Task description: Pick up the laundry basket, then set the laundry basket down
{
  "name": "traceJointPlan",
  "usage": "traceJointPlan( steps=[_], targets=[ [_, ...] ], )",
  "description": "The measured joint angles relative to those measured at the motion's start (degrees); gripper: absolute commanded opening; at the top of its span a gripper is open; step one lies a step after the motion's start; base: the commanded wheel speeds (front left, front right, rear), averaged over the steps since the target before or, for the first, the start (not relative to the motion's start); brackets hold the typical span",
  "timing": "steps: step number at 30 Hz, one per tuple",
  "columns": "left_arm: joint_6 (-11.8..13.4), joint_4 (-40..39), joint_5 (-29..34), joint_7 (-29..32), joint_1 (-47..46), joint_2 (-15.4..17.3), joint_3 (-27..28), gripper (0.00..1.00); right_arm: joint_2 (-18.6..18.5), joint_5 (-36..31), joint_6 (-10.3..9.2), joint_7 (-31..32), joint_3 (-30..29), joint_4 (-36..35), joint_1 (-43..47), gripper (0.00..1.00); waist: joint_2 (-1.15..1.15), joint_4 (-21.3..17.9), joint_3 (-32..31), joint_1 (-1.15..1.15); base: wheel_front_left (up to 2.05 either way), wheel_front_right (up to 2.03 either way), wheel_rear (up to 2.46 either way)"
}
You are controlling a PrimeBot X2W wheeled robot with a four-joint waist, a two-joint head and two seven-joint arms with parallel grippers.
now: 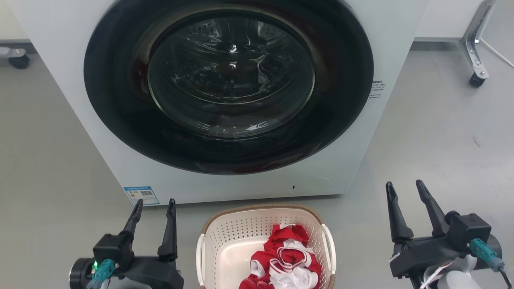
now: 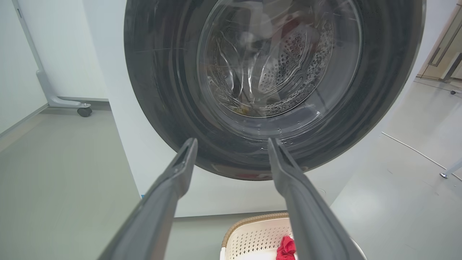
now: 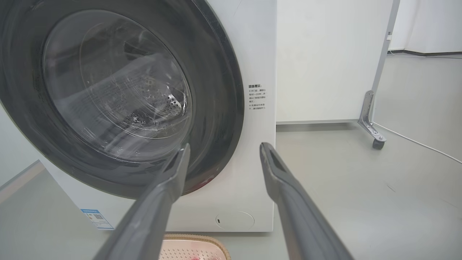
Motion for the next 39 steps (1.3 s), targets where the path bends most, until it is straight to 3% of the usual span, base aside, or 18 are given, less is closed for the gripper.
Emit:
traceJointPlan(
  steps=[16,39],
  targets=[
    [1.0,-7.2,0.8,0.0,8.6,0.0,1.5,1.00,0.2,-1.2,-0.98,-0.1,-2.3,-4.0,7.3,1.00,0.00,-0.6,-2.6,0.00,0.00,0.00,0.00],
    [1.5,-11.3,3.7,3.2,11.0,-0.1,2.0,1.00,0.7,-2.7,-0.99,-0.1,-2.6,-5.4,8.8,1.00,0.00,-0.7,-3.1,0.00,0.00,0.00,0.00]
  ],
)
